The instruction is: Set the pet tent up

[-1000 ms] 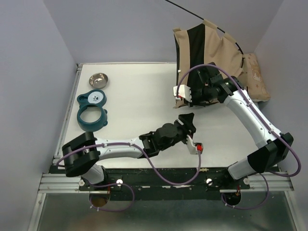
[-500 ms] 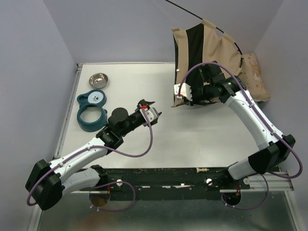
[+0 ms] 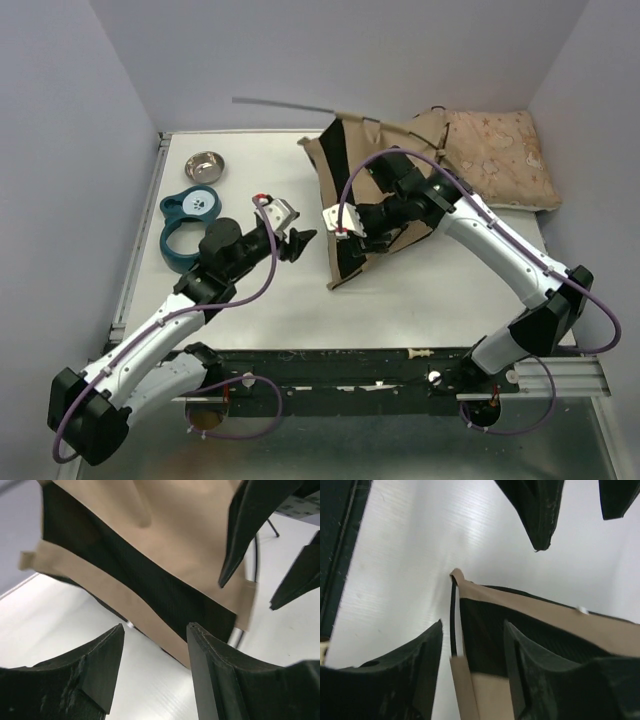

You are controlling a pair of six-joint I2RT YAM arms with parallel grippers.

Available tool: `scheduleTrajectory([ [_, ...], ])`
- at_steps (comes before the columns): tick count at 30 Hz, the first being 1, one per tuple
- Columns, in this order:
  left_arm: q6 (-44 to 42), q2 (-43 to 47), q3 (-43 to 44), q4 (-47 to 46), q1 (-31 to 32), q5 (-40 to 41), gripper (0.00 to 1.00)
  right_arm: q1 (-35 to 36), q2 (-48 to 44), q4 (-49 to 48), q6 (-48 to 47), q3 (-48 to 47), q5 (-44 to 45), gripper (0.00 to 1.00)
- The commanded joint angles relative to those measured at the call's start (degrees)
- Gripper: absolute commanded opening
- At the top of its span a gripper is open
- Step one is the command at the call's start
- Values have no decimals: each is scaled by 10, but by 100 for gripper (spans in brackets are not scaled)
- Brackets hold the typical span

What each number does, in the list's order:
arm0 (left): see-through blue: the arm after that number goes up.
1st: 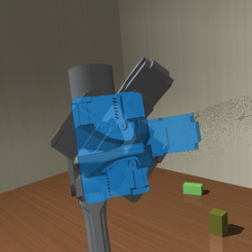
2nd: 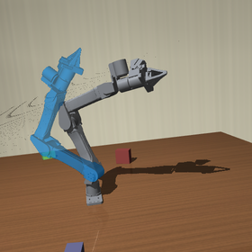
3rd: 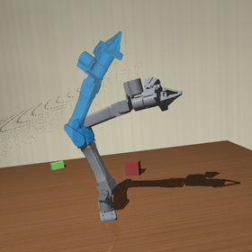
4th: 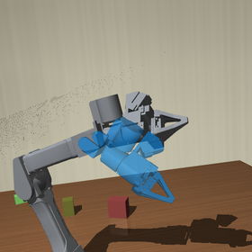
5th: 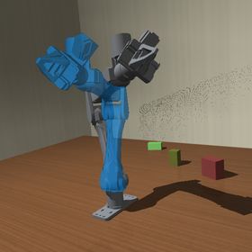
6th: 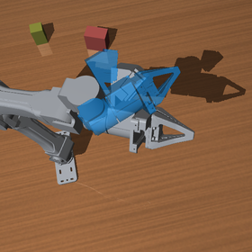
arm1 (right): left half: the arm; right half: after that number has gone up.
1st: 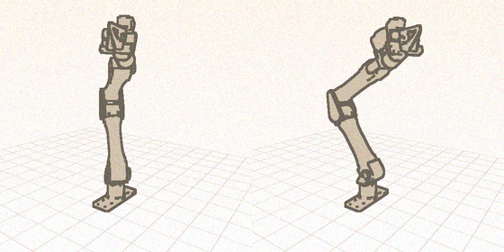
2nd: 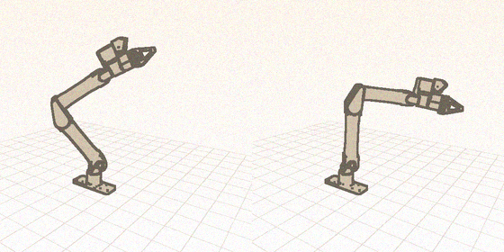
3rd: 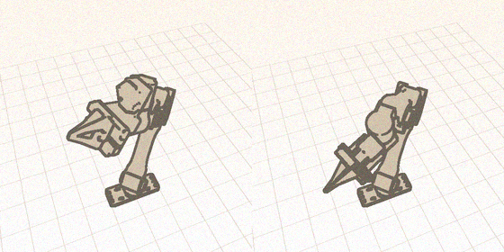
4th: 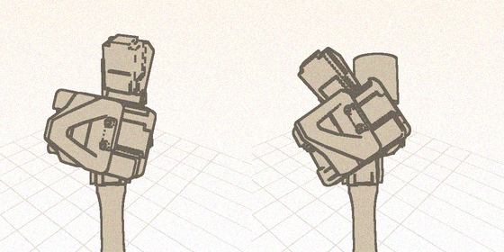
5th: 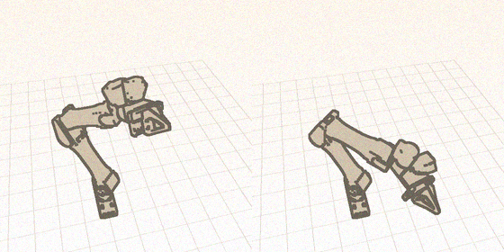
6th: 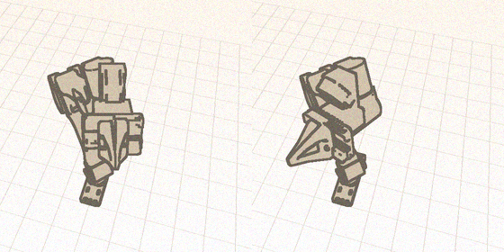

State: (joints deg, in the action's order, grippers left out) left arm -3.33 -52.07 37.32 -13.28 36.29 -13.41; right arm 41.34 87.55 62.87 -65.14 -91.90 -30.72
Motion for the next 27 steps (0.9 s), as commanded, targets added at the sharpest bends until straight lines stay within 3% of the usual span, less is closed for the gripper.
scheduleTrajectory([
  [1, 60, 37, 0, 83, -81, -91, 67, 0, 15, 2, 56, -60, -27, 65],
  [4, 83, 42, -4, 101, -118, -110, 68, 0, -18, -25, 112, -70, -74, 84],
  [7, 87, 33, 12, 112, -122, -134, 69, -2, -45, -46, 153, -77, -92, 90],
  [10, 79, 19, 28, 128, -122, -149, 71, -38, -70, -46, 200, -72, -90, 91],
  [14, 54, -6, 59, 164, -122, -152, 84, -163, -86, -23, 222, -67, -88, 93],
  [19, 18, -61, 126, 210, -122, -172, 91, -277, -58, 63, 233, -109, -58, 92],
  [22, -26, -99, 171, 288, -120, -229, 87, -314, -78, 72, 231, -63, -78, 90],
  [27, -72, -59, 104, 270, -109, -238, 79, -313, -127, 9, 290, 35, -123, 88],
])
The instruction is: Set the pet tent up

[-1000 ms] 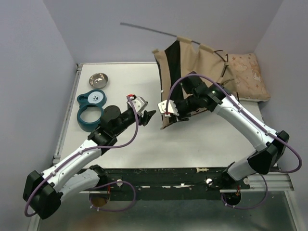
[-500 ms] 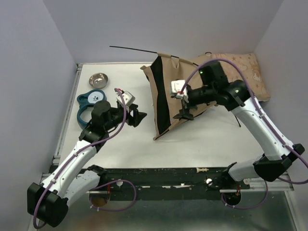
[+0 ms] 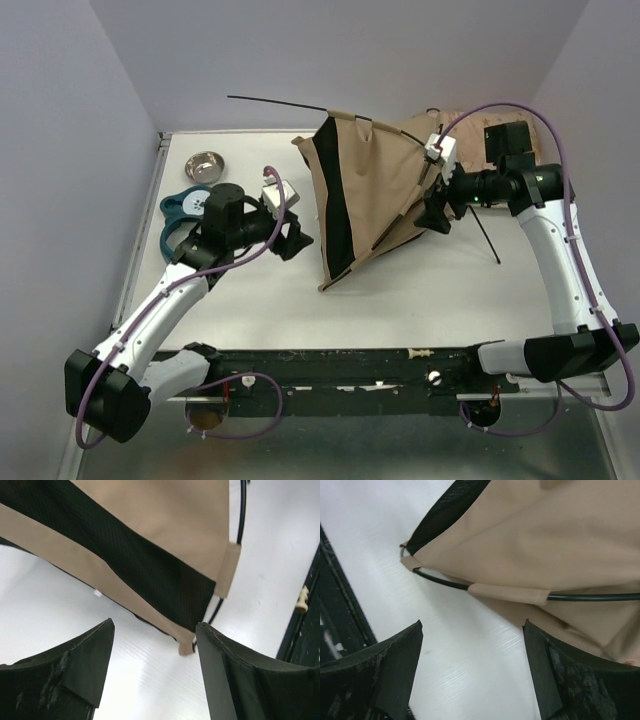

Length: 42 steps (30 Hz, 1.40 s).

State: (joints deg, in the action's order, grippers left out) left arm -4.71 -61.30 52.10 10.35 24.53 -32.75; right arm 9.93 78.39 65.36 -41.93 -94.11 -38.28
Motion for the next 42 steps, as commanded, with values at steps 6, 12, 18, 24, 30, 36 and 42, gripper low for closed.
scheduleTrajectory([
  [6, -44, 33, -46, -22, 11, 35, 80, 0, -37, -116, 253, 98, -28, 87],
  [12, 1, -10, 19, -44, 10, 110, 84, 23, -90, -298, 538, 216, 92, 81],
  [18, 44, -7, 48, -57, 10, 130, 84, 49, -104, -300, 640, 242, 182, 80],
  [24, 76, -1, 61, -39, 3, 158, 85, 81, -70, -359, 654, 249, 213, 71],
  [30, 63, 9, 92, 0, -56, 89, 86, 81, -69, -355, 633, 226, 233, 26],
  [36, 51, 9, 114, 3, -91, 81, 86, 81, -97, -364, 615, 202, 235, 0],
  [42, 50, -3, 178, 38, -135, 37, 86, 82, -101, -328, 492, 112, 234, 1],
])
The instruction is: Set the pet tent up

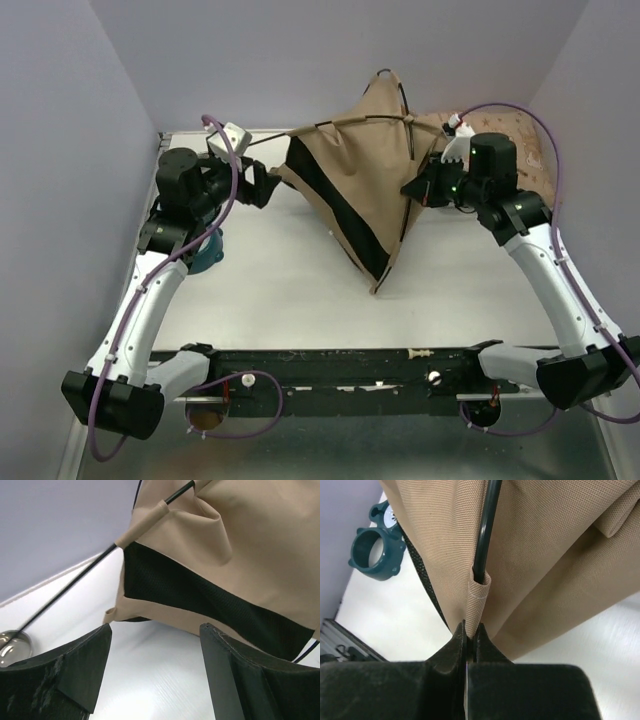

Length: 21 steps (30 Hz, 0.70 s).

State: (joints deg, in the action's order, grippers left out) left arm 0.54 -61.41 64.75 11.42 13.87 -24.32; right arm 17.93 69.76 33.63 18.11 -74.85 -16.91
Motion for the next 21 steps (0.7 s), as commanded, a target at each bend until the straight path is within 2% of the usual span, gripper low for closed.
scheduleTrajectory([
  [1, -3, -1, 63, 29, -33, -63, 86, 1, -12, -2, -133, -95, 36, 1],
  [6, -2, 3, 112, 68, -39, -142, 87, 1, 16, 39, -277, -154, 33, 1],
  [9, -3, 6, 122, 122, -41, -147, 87, -11, 49, 115, -330, -215, -42, 1],
  [14, -85, 32, 86, 206, -59, -125, 87, -48, 81, 208, -408, -294, -110, 1],
  [18, -146, 21, 73, 287, -100, -169, 87, -97, 122, 295, -472, -340, -166, 1],
  [21, -214, 1, 61, 345, -107, -195, 87, -134, 161, 359, -522, -374, -214, 1],
])
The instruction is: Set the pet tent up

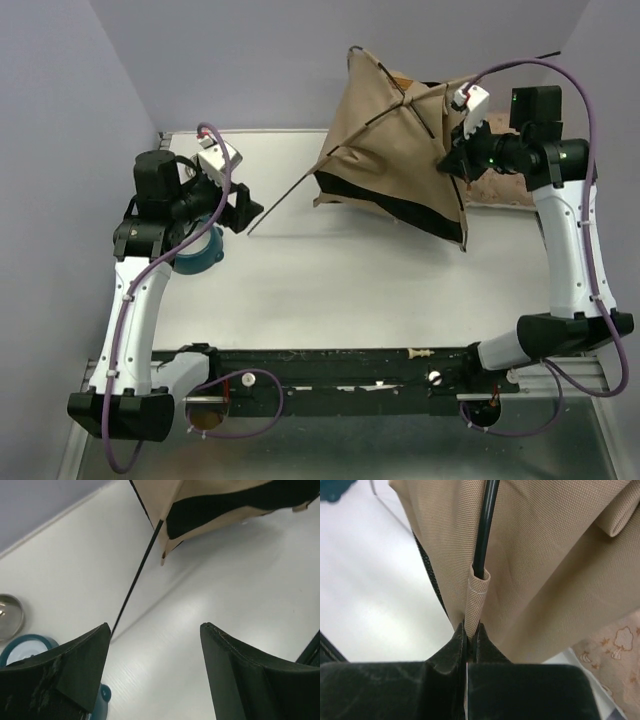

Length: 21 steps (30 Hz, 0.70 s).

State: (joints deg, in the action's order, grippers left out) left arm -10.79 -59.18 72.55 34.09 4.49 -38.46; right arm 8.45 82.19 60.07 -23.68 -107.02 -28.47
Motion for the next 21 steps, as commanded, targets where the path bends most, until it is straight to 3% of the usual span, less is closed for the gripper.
scheduleTrajectory([
  [1, -122, -26, -27, 125, -13, -57, 87, -47, 50, 128, -132, -68, -114, 1],
  [5, -203, -38, -75, 143, -14, -54, 86, -81, 81, 197, -210, -93, -148, 1],
  [9, -242, -63, -112, 166, -14, -85, 85, -106, 75, 139, -204, -43, -119, 1],
  [12, -276, -74, -144, 204, -14, -115, 85, -108, 60, 75, -141, -3, -88, 4],
  [13, -288, -73, -158, 215, -14, -124, 85, -109, 52, 52, -120, 9, -74, 18],
  [15, -296, -59, -187, 222, -13, -136, 85, -108, 39, 31, -88, 22, -53, 62],
  [17, -282, -43, -196, 207, -5, -118, 85, -108, 19, 22, -75, 33, -37, 92],
  [19, -279, -40, -199, 200, 1, -107, 86, -108, -6, 8, -80, 49, -38, 95],
  [21, -332, -62, -188, 249, 3, -104, 85, -108, -30, 9, -98, 63, -74, 96],
])
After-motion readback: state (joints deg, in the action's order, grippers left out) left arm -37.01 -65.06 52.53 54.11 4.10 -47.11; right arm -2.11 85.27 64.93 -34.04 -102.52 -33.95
